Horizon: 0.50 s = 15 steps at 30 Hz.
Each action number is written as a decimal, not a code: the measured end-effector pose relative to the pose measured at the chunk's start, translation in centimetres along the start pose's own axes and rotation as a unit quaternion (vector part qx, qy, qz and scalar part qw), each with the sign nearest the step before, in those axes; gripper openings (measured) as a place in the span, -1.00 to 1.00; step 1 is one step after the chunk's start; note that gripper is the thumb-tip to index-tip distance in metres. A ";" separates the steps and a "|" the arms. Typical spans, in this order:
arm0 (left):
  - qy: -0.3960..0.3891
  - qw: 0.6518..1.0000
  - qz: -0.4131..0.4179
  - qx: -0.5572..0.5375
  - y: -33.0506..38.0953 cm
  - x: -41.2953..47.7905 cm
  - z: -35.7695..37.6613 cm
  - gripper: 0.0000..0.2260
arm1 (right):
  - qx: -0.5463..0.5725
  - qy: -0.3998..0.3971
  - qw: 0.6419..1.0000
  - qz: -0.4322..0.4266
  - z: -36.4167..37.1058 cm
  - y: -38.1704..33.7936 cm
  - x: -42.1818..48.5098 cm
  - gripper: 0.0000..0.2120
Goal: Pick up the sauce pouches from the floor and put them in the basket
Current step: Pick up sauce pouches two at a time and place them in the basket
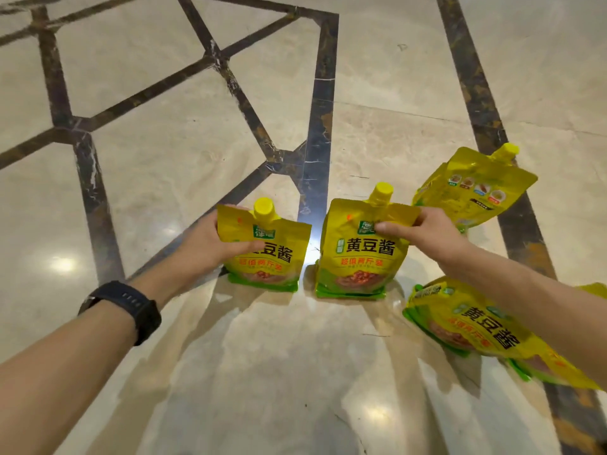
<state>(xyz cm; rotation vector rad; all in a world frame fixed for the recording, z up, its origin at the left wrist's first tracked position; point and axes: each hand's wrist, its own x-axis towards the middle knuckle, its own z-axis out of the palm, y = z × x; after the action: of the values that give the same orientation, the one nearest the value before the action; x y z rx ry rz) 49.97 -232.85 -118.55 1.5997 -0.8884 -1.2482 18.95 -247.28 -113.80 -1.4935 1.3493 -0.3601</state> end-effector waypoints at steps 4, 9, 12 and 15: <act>-0.030 0.999 -0.021 0.006 -1.3 0.4 0.1 -0.48 | -0.046 -0.087 0.995 0.007 0.5 0.7 0.8 -0.63; -0.026 0.999 -0.026 0.025 -2.0 1.1 0.5 -0.46 | -0.048 -0.169 0.984 0.023 0.2 0.4 1.5 -0.57; -0.009 0.999 -0.039 0.017 -2.6 1.0 0.8 -0.38 | -0.044 -0.167 0.985 0.029 0.5 0.1 1.8 -0.59; 0.037 0.999 -0.033 0.001 -3.0 0.6 1.6 -0.39 | -0.048 -0.168 0.984 0.025 1.0 -0.8 2.4 -0.56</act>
<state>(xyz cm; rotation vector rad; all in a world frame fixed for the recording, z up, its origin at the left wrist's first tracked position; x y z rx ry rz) 48.65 -232.75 -121.68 1.6780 -0.7956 -1.2265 20.96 -248.98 -114.49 -1.5172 1.1432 -0.0064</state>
